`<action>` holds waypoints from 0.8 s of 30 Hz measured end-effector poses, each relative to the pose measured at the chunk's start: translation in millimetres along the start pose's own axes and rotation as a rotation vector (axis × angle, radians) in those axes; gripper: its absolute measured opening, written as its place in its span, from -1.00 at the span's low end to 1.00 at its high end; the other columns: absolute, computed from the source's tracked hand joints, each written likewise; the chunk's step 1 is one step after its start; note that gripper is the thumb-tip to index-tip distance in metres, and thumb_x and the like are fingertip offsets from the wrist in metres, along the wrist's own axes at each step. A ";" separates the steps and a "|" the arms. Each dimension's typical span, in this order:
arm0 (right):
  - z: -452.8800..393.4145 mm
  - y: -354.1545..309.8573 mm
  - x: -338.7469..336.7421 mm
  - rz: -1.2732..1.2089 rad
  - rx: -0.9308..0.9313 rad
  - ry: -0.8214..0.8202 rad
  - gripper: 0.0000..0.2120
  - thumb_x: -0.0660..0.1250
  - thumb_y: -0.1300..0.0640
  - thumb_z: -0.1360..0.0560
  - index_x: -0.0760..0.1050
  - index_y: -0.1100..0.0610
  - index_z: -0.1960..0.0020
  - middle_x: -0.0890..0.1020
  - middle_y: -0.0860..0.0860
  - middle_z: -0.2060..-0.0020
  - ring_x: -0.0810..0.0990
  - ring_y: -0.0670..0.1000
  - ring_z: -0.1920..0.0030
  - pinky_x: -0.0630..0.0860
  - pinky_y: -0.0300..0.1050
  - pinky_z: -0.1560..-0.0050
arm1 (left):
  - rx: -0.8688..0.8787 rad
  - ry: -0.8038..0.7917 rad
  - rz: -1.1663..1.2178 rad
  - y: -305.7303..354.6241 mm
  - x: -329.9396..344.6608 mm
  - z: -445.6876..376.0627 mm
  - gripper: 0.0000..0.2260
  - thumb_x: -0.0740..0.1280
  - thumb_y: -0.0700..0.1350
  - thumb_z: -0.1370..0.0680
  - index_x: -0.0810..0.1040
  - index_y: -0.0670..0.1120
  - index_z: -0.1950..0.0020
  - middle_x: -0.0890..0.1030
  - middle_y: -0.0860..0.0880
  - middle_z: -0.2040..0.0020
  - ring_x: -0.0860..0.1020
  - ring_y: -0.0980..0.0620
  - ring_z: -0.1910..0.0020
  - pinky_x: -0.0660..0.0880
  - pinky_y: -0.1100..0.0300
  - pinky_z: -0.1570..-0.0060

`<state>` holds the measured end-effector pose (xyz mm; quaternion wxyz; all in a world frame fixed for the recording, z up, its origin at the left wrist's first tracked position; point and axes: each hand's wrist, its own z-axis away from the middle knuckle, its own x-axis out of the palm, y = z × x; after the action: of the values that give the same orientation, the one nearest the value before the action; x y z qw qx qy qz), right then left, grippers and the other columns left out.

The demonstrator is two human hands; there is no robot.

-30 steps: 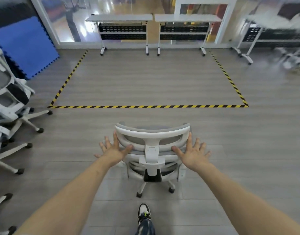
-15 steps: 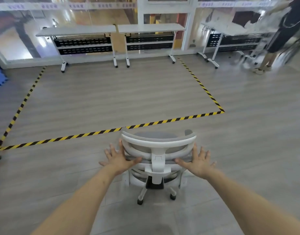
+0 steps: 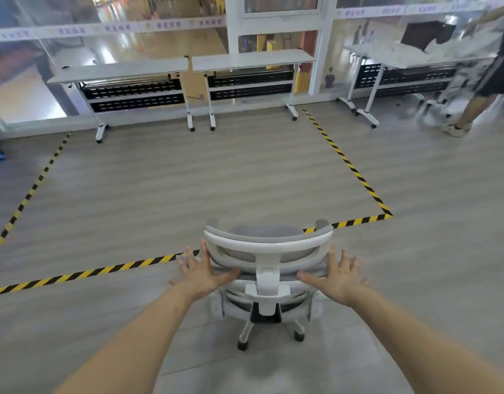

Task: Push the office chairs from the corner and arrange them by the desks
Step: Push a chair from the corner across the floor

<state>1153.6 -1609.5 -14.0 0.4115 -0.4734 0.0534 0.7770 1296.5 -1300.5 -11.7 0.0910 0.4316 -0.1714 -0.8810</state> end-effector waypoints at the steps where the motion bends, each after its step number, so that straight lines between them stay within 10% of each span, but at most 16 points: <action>1: -18.7 -2.1 -11.5 -0.007 -0.005 -0.006 0.41 -0.01 -0.86 0.08 -0.67 -0.26 -0.45 -0.35 0.06 -0.64 -0.41 0.23 -0.61 -0.12 0.51 -0.52 | -0.007 0.003 0.000 11.6 -5.2 -16.1 0.35 0.15 0.78 -0.03 -0.49 0.25 -0.56 -0.40 -0.11 -0.65 -0.40 -0.24 -0.61 -0.09 -0.53 -0.45; 24: -411.5 -120.7 -260.1 -0.019 0.037 -0.050 0.41 0.16 -0.79 -0.06 -0.52 -0.20 -0.58 -0.40 0.03 -0.63 -0.47 0.20 -0.59 -0.17 0.46 -0.54 | 0.076 -0.039 0.035 257.3 -177.9 -406.3 0.27 0.16 0.77 -0.04 -0.66 0.33 -0.35 -0.54 -0.07 -0.58 -0.48 -0.33 -0.55 -0.13 -0.58 -0.43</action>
<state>1576.9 -1878.0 1.0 0.4289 -0.4466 0.0532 0.7835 1730.0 -1574.3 -15.1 0.0865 0.4145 -0.2138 -0.8803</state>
